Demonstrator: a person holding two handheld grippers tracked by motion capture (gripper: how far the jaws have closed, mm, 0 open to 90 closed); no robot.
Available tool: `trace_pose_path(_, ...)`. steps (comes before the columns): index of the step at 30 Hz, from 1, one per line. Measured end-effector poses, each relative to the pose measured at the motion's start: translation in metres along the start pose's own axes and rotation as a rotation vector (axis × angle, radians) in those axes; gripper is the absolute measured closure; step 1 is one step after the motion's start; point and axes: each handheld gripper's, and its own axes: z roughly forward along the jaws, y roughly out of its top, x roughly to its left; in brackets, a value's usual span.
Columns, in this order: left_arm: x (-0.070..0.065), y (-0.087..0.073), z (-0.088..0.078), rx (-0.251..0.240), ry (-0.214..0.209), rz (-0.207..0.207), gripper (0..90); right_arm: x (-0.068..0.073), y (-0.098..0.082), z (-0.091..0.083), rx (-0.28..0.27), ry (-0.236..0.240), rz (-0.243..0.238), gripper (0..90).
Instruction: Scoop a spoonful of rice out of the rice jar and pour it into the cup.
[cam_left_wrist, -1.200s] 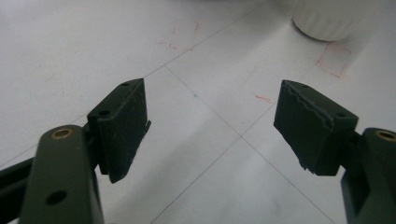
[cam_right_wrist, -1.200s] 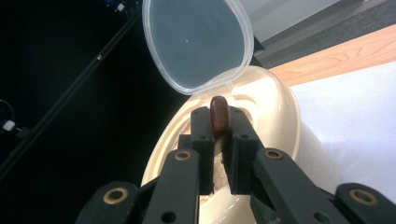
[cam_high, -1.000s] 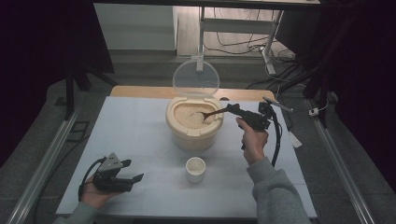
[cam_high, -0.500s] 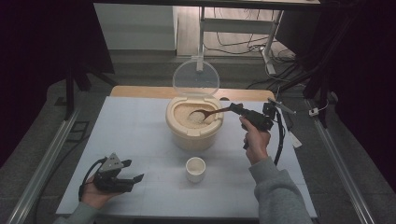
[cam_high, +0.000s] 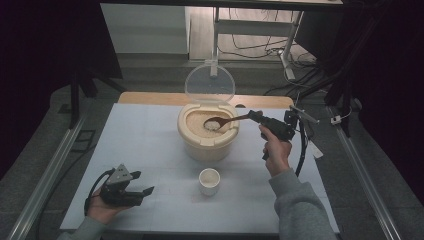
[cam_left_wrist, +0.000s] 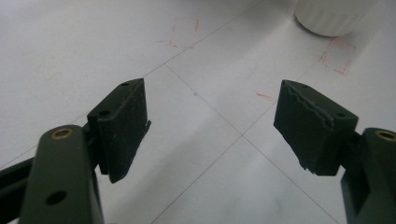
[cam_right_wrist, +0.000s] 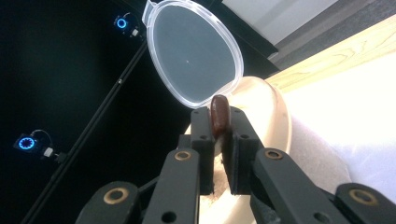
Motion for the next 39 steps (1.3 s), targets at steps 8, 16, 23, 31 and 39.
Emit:
trace_pose_path(8, 0.0, 0.0, 0.0, 0.0, 0.0, 0.0, 25.2, 0.004, 0.003, -0.004, 0.003, 0.019, 0.014, 83.4)
trace_pose_path(16, 0.0, 0.0, 0.0, -0.002, 0.0, 0.0, 25.2, 0.009, 0.004, -0.012, 0.025, 0.034, 0.019, 83.4)
trace_pose_path(23, 0.001, 0.0, 0.0, -0.001, -0.001, 0.0, 25.1, 0.02, 0.001, -0.026, 0.068, 0.061, 0.007, 83.4)
trace_pose_path(31, 0.0, 0.0, 0.0, 0.0, -0.003, -0.001, 25.1, 0.024, -0.009, -0.042, 0.133, 0.086, 0.002, 83.4)
trace_pose_path(39, 0.0, 0.001, 0.001, 0.004, -0.003, -0.002, 25.0, 0.02, -0.026, -0.049, 0.212, 0.087, -0.005, 83.4)
